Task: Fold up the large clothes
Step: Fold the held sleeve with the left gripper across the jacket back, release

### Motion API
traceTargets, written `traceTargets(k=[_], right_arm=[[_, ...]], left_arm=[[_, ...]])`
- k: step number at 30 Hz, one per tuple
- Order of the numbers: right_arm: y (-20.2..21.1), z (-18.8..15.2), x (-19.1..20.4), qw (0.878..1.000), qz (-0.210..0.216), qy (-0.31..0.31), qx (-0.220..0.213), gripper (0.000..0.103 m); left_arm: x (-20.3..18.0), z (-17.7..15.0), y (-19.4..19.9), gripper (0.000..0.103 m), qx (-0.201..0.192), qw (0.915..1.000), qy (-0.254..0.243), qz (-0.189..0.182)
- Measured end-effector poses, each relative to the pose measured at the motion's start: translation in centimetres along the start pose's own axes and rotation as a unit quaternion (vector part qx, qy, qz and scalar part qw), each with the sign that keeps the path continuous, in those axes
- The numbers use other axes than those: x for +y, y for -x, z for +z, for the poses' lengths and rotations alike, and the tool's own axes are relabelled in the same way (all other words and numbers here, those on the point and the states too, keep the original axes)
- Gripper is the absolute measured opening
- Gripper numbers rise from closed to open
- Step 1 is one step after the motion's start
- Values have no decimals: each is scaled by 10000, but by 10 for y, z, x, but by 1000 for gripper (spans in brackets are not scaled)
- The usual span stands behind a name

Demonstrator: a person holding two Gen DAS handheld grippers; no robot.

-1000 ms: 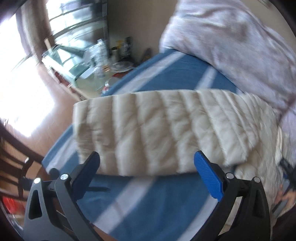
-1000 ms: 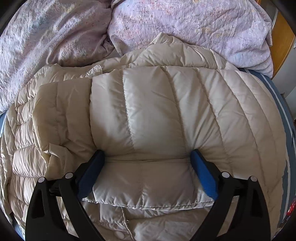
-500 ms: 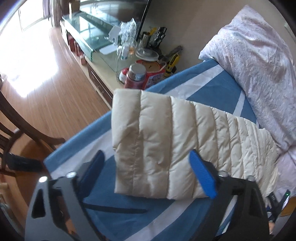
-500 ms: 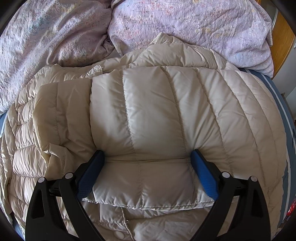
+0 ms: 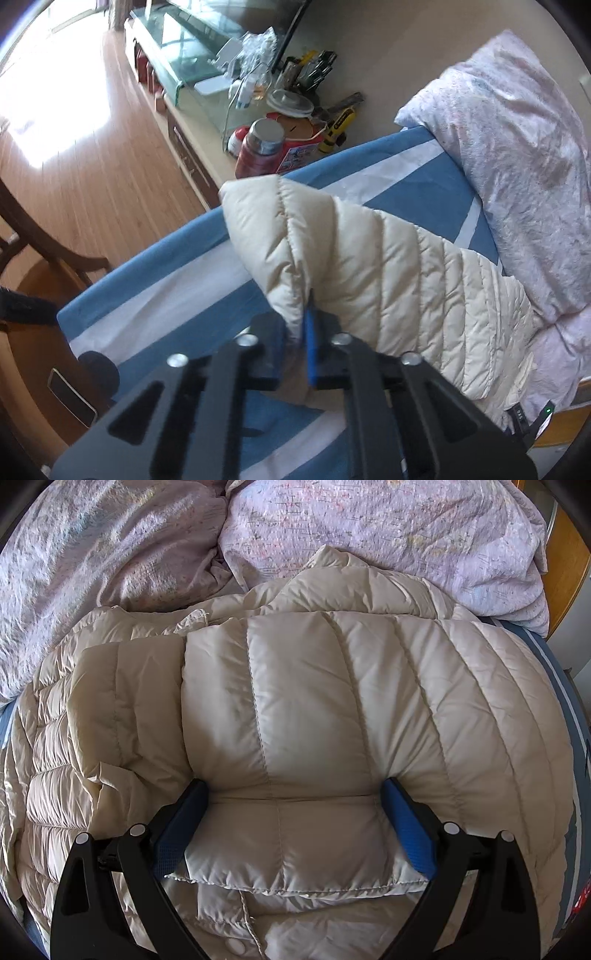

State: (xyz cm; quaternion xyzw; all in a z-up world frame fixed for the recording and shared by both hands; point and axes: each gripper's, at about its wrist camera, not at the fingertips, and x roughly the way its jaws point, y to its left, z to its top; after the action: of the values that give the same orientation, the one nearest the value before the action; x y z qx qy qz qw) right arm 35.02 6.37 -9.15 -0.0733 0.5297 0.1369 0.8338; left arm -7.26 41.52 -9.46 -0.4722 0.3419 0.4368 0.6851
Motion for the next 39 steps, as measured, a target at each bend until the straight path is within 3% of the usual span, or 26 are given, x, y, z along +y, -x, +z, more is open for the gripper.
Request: traceTargets(k=[5, 11, 18, 24, 32, 39], right_arm=[[0, 2, 0, 10000, 13, 37, 46, 97], [0, 5, 0, 9999, 37, 79, 118, 98], [-2, 11, 0, 9996, 74, 131, 233, 98], [0, 22, -4, 9990, 223, 160, 348, 98], [18, 32, -28, 9977, 624, -30, 250, 98], [40, 32, -65, 9979, 588, -249, -137, 98]], left_arm=[[-42, 6, 19, 3, -298, 9983, -494, -109], [-136, 10, 48, 3, -502, 9875, -1277, -775], [-268, -29, 57, 3, -246, 9591, -2285, -1654], [-357, -87, 49, 3, 61, 9293, -3108, -1996], [-421, -151, 26, 3, 455, 9039, -3724, -2057], [-454, -197, -1, 3, 789, 8882, -4073, -1976]])
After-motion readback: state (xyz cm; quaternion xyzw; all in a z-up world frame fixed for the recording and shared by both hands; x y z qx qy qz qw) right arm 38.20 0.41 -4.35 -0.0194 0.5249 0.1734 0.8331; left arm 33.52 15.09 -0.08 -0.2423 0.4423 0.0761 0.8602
